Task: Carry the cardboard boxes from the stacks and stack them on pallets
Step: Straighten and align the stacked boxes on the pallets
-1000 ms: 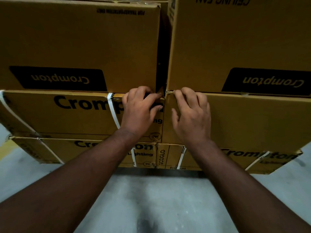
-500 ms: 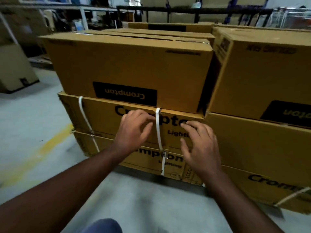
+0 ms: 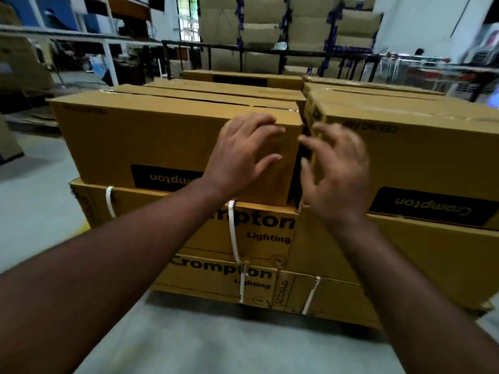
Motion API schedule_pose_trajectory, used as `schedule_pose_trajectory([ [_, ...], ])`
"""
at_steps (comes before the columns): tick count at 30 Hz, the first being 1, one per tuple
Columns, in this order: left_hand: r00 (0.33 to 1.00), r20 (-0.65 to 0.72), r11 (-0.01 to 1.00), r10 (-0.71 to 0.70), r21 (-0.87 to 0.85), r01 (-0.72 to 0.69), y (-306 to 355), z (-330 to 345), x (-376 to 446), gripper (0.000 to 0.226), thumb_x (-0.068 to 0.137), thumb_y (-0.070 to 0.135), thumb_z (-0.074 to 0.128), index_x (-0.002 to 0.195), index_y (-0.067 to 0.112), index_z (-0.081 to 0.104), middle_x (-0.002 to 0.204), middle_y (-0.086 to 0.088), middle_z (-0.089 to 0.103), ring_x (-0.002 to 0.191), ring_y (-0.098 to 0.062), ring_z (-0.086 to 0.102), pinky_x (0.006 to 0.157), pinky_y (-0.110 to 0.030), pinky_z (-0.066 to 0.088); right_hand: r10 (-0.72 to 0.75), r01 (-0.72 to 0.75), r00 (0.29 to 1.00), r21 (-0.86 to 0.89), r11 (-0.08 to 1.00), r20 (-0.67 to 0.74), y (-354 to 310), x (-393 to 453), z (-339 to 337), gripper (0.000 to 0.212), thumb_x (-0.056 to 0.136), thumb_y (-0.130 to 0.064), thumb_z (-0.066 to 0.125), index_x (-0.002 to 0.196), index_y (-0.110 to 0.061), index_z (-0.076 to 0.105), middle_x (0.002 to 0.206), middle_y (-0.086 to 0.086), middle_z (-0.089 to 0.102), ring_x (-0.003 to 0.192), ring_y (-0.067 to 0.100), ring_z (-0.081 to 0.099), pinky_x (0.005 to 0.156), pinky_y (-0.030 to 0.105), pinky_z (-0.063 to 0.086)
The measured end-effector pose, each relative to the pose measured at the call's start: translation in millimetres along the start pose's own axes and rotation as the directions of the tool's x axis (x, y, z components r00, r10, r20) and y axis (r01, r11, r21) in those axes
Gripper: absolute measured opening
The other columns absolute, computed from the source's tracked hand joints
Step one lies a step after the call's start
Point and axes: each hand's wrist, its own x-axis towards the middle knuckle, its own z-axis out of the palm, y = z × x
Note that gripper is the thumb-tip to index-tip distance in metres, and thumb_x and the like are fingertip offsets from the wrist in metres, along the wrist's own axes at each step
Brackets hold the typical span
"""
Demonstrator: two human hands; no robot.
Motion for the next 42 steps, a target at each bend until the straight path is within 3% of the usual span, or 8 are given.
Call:
schedule_pose_trajectory([
  [3,0.965,0.239,0.989,-0.104,0.123,0.076,13,9,44,0.088,0.087,0.054,0.071,0.16,0.026,0.029,0.168,-0.004,0.027,0.157,-0.026,0.016,0.128,-0.049,0.008,0.147,-0.132,0.987,-0.189,0.973,0.07,31,29,-22,0.07,0.094,-0.054,0.064,0.155,-0.031,0.04,0.166,0.002,0.031,0.157,0.029,0.019,0.125,0.056,0.017],
  [5,0.939,0.304,0.981,-0.16,0.155,0.117,18,19,54,0.081,0.09,0.05,0.071,0.158,0.026,0.033,0.164,-0.002,0.036,0.154,-0.025,0.026,0.128,-0.052,0.014,0.241,-0.192,0.955,-0.257,0.947,0.173,50,37,-29,0.082,0.09,-0.067,0.061,0.159,-0.032,0.032,0.169,0.001,0.028,0.158,0.028,0.015,0.126,0.059,0.008],
  [9,0.97,0.104,0.974,-0.218,-0.033,0.222,18,31,56,0.04,0.101,0.03,0.061,0.141,0.03,0.057,0.141,0.006,0.062,0.132,-0.016,0.054,0.116,-0.044,0.034,0.239,-0.165,0.938,-0.281,0.945,0.251,71,35,-33,0.081,0.091,-0.066,0.062,0.159,-0.035,0.032,0.166,-0.003,0.033,0.156,0.025,0.021,0.126,0.062,0.007],
  [13,0.978,0.132,0.987,-0.161,0.017,0.16,24,39,64,0.047,0.099,0.045,0.06,0.144,0.029,0.055,0.142,0.006,0.061,0.134,-0.016,0.051,0.116,-0.046,0.033,0.223,-0.148,0.931,-0.26,0.954,0.289,77,31,-32,0.083,0.092,-0.062,0.064,0.161,-0.037,0.026,0.168,-0.006,0.028,0.158,0.023,0.015,0.126,0.061,0.008],
  [20,0.916,0.177,0.893,-0.36,0.349,0.283,44,63,80,0.058,0.097,0.057,0.055,0.146,0.027,0.05,0.153,-0.006,0.052,0.15,-0.037,0.033,0.121,-0.067,0.001,0.231,-0.167,0.929,-0.229,0.959,0.288,75,26,-26,0.087,0.094,-0.053,0.065,0.164,-0.038,0.015,0.172,-0.006,0.015,0.16,0.021,0.001,0.126,0.06,0.005],
  [30,0.963,0.029,0.962,-0.269,0.058,0.267,49,65,83,0.024,0.102,0.032,0.057,0.124,0.023,0.059,0.119,0.001,0.064,0.112,-0.017,0.058,0.101,-0.04,0.049,0.199,-0.131,0.926,-0.221,0.966,0.321,81,21,-25,0.092,0.095,-0.048,0.064,0.165,-0.037,0.005,0.175,-0.006,0.001,0.16,0.022,-0.012,0.126,0.061,0.001],
  [37,0.95,0.138,0.96,-0.281,0.025,0.28,-5,7,64,0.037,0.104,0.05,0.048,0.126,0.023,0.061,0.118,0.004,0.061,0.106,-0.014,0.057,0.085,-0.035,0.051,0.179,-0.114,0.939,-0.226,0.967,0.293,81,20,-21,0.089,0.095,-0.05,0.062,0.165,-0.036,0.008,0.174,-0.003,0.007,0.161,0.024,-0.006,0.125,0.063,0.003],
  [42,0.815,0.017,0.787,-0.58,0.273,0.554,-96,-25,2,0.063,0.101,0.069,0.035,0.139,0.023,0.056,0.149,-0.008,0.049,0.144,-0.027,0.037,0.122,-0.057,0.015,0.213,-0.126,0.952,-0.352,0.928,0.221,49,18,-3,0.094,0.096,-0.055,0.055,0.166,-0.022,0.003,0.175,0.006,-0.004,0.16,0.034,-0.011,0.126,0.06,-0.002],
])
